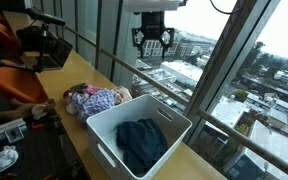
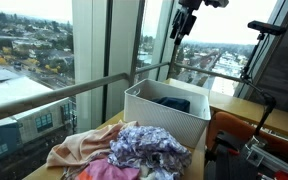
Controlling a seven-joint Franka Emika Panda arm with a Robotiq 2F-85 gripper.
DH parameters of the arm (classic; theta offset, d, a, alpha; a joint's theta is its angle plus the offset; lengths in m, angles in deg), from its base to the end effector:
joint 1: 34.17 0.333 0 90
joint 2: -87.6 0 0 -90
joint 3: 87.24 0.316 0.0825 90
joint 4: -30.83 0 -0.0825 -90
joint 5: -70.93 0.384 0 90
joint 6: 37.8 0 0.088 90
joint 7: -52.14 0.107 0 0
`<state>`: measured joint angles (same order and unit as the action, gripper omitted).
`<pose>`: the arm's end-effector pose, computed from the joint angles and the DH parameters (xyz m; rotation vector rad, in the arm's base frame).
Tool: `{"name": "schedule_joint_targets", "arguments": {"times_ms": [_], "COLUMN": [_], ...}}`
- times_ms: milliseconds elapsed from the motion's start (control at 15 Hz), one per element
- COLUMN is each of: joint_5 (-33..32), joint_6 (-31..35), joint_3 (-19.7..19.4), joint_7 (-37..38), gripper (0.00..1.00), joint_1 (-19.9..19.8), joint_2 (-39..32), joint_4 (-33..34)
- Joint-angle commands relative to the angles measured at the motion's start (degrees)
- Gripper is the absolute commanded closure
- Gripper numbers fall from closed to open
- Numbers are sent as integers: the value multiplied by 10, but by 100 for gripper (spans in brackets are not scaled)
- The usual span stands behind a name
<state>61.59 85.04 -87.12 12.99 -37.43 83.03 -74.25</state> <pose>0.6058 -0.0401 0.5064 2.7357 1.0004 0.2365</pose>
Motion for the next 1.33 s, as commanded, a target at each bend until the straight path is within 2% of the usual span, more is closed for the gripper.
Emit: {"name": "schedule_joint_targets", "arguments": {"times_ms": [0, 467, 800, 1267], "joint_5": [-18, -17, -21, -53], "joint_6": [24, 62, 109, 233], "joint_3": [25, 54, 74, 89], "joint_7": [-20, -38, -15, 59], "gripper": [0, 0, 0, 0], "joint_1": [35, 77, 100, 121], "joint_2": [29, 29, 18, -41], "joint_4": [-61, -143, -202, -275]}}
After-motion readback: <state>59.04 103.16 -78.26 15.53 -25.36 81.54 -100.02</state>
